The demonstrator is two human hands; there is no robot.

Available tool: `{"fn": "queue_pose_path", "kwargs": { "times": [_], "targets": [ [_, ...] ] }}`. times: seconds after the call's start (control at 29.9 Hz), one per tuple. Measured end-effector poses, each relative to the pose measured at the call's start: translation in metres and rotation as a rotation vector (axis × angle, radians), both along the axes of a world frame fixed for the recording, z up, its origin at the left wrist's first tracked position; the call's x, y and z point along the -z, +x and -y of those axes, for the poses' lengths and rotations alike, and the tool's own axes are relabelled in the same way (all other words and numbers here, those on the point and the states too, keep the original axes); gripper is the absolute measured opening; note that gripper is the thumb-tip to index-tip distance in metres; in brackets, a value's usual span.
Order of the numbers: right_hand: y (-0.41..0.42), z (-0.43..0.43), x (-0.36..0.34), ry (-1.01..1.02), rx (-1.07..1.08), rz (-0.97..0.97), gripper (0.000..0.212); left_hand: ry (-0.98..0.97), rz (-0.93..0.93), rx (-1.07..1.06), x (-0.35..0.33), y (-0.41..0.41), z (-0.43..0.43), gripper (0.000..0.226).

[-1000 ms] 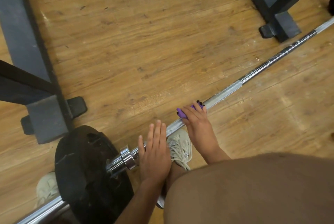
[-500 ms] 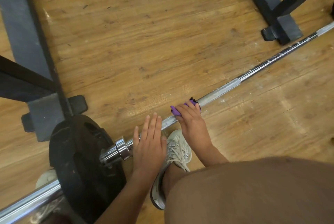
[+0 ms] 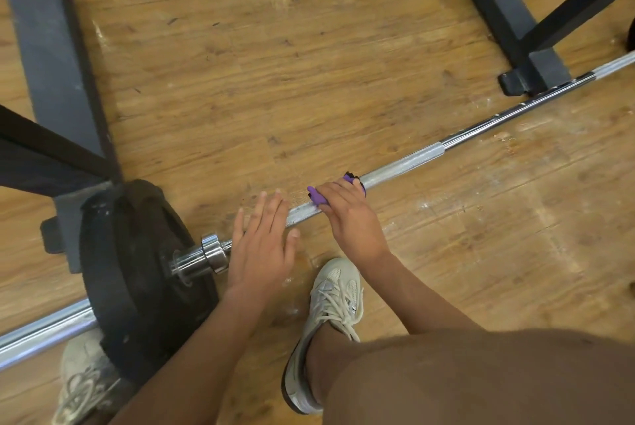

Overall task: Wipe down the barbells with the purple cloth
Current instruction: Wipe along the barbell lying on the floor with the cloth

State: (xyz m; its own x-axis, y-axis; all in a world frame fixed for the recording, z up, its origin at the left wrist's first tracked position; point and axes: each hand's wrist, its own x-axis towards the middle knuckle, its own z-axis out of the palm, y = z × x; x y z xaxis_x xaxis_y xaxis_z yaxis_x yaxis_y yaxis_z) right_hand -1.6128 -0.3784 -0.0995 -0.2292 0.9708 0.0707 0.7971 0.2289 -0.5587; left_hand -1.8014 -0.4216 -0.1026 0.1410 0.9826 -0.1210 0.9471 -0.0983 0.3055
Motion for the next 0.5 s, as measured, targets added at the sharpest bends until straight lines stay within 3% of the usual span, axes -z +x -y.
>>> {"fn": "queue_pose_path", "kwargs": {
  "times": [0.17,0.5],
  "targets": [
    [-0.011,-0.014,0.002,-0.005,0.039,0.006,0.019,-0.021,0.033,0.017,0.000,-0.009,-0.016,0.056],
    [-0.018,-0.031,-0.004,-0.052,0.045,0.095,0.020,0.062,-0.095,0.048,0.013,-0.014,-0.032,0.052]
  ]
}}
